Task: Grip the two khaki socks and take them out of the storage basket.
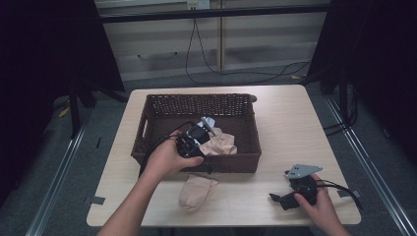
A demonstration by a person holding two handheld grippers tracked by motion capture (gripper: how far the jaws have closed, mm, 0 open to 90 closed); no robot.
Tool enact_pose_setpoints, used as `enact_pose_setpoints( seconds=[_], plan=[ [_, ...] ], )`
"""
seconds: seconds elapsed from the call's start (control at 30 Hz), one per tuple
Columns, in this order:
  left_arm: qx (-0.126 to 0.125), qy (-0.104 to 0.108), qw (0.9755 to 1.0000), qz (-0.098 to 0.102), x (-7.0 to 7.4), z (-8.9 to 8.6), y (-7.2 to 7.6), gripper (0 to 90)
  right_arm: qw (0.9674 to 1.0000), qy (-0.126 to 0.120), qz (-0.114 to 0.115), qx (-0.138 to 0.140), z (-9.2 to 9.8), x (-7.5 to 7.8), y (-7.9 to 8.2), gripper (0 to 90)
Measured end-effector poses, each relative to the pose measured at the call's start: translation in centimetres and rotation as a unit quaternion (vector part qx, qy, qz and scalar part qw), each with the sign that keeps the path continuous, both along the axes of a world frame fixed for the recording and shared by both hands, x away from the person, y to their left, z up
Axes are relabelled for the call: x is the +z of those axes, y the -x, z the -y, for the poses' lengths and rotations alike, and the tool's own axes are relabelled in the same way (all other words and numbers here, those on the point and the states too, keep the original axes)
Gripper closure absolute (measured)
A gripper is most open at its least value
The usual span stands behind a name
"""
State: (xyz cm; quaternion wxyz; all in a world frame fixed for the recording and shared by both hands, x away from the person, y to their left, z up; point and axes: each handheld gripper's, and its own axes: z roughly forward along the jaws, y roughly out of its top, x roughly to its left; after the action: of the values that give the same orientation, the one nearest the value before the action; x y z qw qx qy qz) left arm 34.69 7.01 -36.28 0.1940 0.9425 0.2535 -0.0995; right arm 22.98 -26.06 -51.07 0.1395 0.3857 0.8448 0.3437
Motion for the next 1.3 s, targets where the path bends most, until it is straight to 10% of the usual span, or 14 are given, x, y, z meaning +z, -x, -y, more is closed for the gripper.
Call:
enact_pose_setpoints(
  seconds=[0.37, 0.77, 1.3],
  plan=[
    [0.036, 0.004, 0.9983, 0.046, 2.6, 0.0, -3.1, 14.4, 1.0, 0.0, 0.003, 0.004, 0.0, 0.0, -0.1, 0.0],
    [0.072, -0.019, 0.9949, 0.068, 0.4, 0.8, -6.4, 8.1, 1.0, -0.002, 0.004, 0.005, 0.0, 0.0, -0.1, 0.0],
    [0.098, -0.044, 0.9936, 0.036, -4.2, 2.5, -9.1, 9.6, 0.9999, 0.0, 0.01, 0.005, 0.0, -0.1, -0.1, 0.0]
  ],
)
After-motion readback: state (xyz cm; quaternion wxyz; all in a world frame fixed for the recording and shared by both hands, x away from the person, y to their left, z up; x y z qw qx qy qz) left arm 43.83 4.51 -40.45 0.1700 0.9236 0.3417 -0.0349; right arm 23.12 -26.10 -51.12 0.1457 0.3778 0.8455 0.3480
